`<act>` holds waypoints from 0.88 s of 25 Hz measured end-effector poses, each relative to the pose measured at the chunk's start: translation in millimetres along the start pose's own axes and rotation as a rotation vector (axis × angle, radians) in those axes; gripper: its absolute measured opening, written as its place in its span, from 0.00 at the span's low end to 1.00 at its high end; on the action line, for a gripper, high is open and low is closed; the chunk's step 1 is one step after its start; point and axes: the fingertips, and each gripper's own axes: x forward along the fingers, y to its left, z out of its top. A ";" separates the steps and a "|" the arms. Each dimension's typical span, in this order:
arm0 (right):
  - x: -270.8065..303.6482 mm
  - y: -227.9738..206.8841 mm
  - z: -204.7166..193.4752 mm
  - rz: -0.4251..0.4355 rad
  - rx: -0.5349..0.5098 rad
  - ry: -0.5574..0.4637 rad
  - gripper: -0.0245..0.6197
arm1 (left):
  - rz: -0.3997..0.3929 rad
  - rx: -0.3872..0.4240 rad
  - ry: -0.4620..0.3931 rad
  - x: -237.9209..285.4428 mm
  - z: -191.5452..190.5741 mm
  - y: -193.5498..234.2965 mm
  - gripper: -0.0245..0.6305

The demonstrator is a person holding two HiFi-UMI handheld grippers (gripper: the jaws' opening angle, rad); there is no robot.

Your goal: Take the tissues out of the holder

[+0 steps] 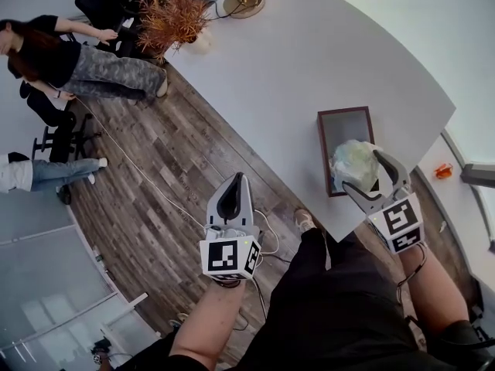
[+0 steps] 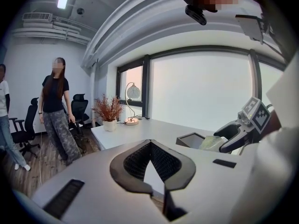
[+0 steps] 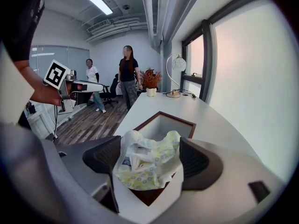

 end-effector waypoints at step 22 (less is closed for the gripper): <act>6.6 -12.0 -7.5 -0.044 -0.060 0.000 0.23 | 0.018 -0.012 0.043 4.8 -18.0 5.7 0.04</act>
